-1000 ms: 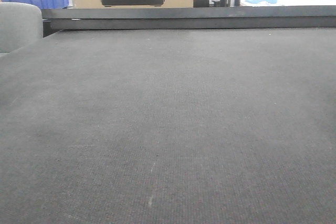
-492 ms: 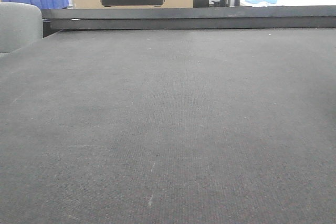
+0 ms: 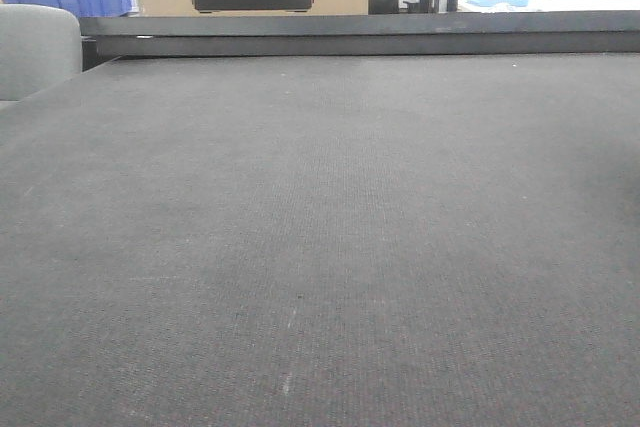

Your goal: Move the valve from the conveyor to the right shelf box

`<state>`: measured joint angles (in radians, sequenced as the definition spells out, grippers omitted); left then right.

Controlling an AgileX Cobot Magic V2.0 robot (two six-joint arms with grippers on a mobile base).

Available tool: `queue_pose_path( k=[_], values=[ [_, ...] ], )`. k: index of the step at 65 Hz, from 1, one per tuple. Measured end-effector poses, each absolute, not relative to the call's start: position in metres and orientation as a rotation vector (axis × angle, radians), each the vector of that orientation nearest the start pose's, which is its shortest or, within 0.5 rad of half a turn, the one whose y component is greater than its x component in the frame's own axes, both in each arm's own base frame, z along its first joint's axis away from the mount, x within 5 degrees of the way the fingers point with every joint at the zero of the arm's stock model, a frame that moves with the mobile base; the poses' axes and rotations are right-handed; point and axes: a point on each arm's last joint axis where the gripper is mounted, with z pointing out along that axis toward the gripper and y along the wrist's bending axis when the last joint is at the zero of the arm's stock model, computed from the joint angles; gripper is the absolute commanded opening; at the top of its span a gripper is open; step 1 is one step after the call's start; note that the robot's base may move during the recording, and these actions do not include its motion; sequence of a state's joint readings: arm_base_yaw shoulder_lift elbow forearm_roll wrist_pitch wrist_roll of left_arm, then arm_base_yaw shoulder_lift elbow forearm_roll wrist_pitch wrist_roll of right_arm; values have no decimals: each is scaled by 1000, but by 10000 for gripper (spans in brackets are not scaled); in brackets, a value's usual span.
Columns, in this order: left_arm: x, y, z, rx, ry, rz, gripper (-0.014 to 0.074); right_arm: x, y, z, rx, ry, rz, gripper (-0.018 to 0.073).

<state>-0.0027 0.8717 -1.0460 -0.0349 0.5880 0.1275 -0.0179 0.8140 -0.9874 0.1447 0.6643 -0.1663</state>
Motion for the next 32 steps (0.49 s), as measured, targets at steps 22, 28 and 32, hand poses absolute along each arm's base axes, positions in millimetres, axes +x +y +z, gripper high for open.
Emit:
queue_pose_path(
  k=[22,28,32],
  values=[
    [171,-2,421,109,1894,47,-111,154,5,405,-91,1966,44,-153],
    [171,-2,421,109,1893,47,-111,155,5,406,-90,1959,43,-153],
    [171,-2,421,109,1893,47,-111,155,5,406,-89,1954,42,-153]
  ],
)
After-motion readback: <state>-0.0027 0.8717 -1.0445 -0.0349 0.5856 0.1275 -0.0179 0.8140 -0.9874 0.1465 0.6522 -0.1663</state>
